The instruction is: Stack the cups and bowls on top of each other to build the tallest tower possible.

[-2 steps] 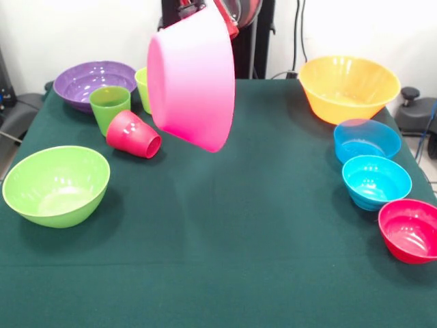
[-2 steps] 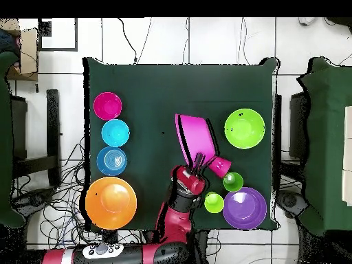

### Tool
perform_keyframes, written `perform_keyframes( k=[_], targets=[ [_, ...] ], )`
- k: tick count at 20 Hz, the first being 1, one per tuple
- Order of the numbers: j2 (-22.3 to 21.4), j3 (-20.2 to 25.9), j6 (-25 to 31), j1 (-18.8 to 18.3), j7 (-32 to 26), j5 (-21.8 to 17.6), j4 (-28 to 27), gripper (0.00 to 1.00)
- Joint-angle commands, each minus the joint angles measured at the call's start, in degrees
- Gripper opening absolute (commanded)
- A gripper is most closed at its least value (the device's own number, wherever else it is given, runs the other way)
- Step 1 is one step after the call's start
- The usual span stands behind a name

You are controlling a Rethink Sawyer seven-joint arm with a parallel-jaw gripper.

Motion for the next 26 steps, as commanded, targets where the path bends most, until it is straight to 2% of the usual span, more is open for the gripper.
perform_keyframes(
  k=[1, 5, 12, 15, 19, 22, 26],
  targets=[
    [3.83, 0.93, 8.94, 0.59, -17.31, -1.69, -5.93, 0.00],
    [5.15, 0.28, 9.43, 1.24, -18.03, -0.56, -5.67, 0.00],
    [8.55, 1.20, 9.34, 3.17, -19.37, 6.92, -4.94, 0.00],
    [10.40, 0.64, 8.41, 3.12, -20.04, 8.41, -4.87, 0.00],
    [12.41, -2.23, 8.20, 2.07, -20.13, 5.14, -4.94, 0.00],
    [14.31, -5.92, 6.09, -0.31, -17.36, -0.07, -5.25, 0.00],
    [16.21, -7.75, 5.74, -1.01, -17.02, -0.59, -5.00, 0.00]
  ],
)
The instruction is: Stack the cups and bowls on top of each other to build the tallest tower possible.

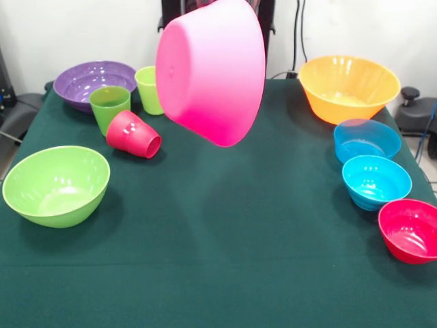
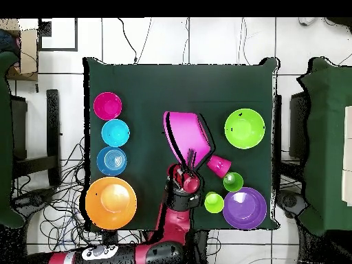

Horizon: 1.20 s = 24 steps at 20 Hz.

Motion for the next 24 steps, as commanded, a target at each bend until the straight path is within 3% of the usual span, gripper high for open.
perform_keyframes(
  k=[1, 10, 11, 15, 19, 21, 24],
  targets=[
    [6.99, -0.47, 3.37, -2.30, -17.38, -2.53, -4.33, 0.00],
    [13.27, -3.34, 1.34, -3.86, -19.14, 3.90, -1.83, 0.00],
    [13.64, -2.54, 1.48, -3.36, -19.29, 5.93, -1.02, 0.00],
    [15.08, 2.60, 2.82, -0.76, -24.42, 21.06, -1.80, 0.00],
    [15.37, 6.87, -0.06, 0.01, -29.75, 31.33, -4.00, 0.00],
    [15.23, 8.07, -2.14, -0.15, -31.17, 34.15, -4.76, 0.00],
    [15.72, 7.29, -4.72, -1.59, -31.44, 34.62, -5.47, 0.00]
  ],
)
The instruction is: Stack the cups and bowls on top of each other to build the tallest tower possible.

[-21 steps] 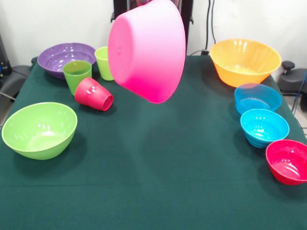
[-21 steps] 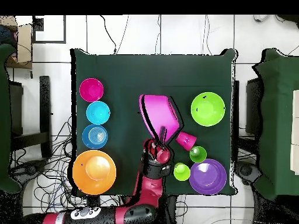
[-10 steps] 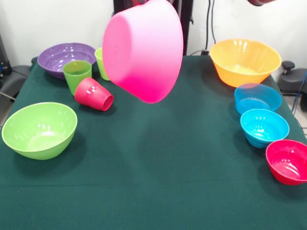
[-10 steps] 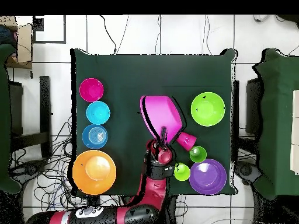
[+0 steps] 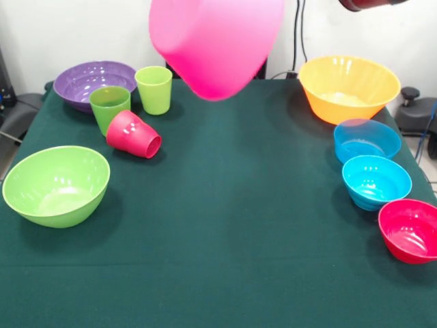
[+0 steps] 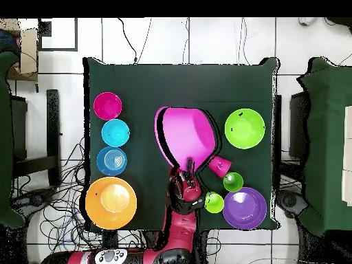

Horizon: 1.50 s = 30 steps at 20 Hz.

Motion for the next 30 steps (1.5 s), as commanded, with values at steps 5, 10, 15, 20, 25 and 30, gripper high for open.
perform_keyframes(
  k=[5, 10, 15, 20, 25, 30],
  targets=[
    [3.15, 5.94, -4.86, -4.07, -17.37, 2.08, -7.00, 0.00],
    [2.60, 4.91, -5.58, -5.85, -15.47, -1.27, -7.45, 0.00],
    [2.90, 4.95, -7.34, -6.65, -16.97, -1.12, -8.24, 0.00],
    [3.34, 5.32, -9.44, -7.57, -18.14, 0.46, -9.06, 0.00],
    [3.22, 6.89, -10.69, -6.81, -21.28, 2.79, -9.71, 0.00],
    [3.16, 9.29, -13.44, -6.12, -25.85, 7.01, -10.89, 0.00]
  ],
)
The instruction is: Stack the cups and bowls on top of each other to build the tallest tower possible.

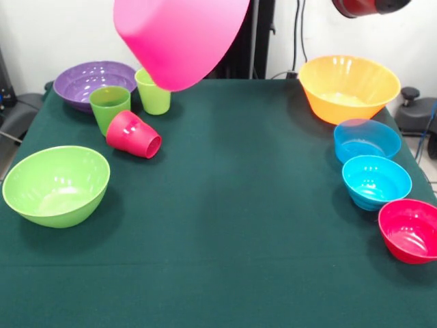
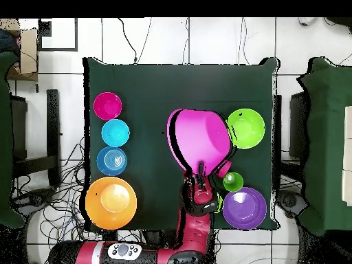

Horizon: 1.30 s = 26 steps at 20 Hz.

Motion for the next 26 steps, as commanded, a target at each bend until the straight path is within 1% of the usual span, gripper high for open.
perform_keyframes(
  k=[1, 4, 8, 17, 21, 23, 26],
  targets=[
    [2.17, 8.17, -4.75, 0.08, -20.66, 4.10, -11.07, 0.00],
    [1.87, 8.64, -6.44, -0.52, -21.45, 5.17, -11.86, 0.00],
    [1.22, 8.15, -8.96, -2.93, -20.40, 5.60, -13.58, 0.00],
    [0.15, 7.70, -12.55, -5.44, -19.70, 4.48, -13.91, 0.00],
    [0.23, 5.96, -14.23, -7.73, -15.83, 2.55, -13.70, 0.00],
    [0.23, 6.17, -15.67, -8.47, -15.52, 3.54, -14.35, 0.00],
    [0.33, 5.72, -17.12, -9.41, -15.49, 3.68, -14.82, 0.00]
  ],
)
